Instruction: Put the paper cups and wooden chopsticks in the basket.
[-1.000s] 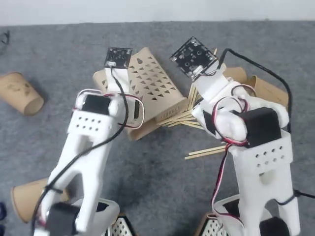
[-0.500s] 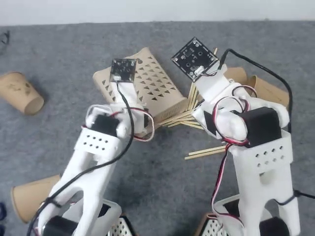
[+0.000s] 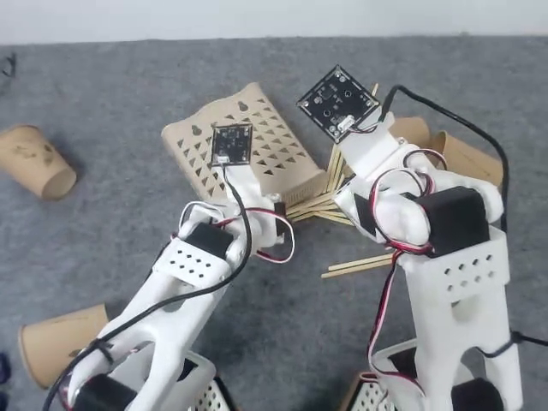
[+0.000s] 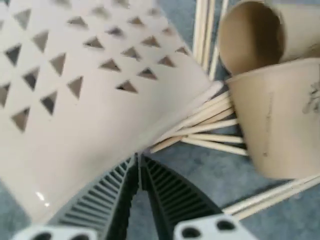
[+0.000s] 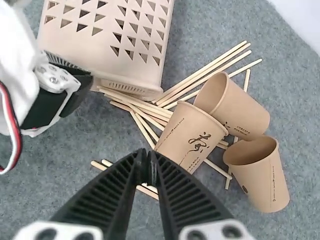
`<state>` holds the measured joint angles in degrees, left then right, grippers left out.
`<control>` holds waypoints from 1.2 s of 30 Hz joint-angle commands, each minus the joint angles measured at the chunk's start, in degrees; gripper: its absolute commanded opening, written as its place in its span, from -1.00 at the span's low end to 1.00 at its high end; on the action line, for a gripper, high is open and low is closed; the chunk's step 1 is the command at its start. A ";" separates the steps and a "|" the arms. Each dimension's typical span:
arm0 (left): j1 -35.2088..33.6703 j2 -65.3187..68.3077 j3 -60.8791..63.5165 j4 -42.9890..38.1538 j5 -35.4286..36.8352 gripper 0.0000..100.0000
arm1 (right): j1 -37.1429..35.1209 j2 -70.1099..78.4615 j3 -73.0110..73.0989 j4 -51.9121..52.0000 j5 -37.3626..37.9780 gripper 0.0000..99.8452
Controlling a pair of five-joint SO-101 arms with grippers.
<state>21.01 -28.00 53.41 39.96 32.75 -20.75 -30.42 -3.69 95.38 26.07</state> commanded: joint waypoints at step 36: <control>-29.54 -2.29 -8.84 18.37 -18.29 -0.97 | 0.40 -1.54 -0.18 -0.04 0.70 -0.99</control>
<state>-10.64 -28.35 52.79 49.01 14.81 -20.75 -30.42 -3.69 95.38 26.15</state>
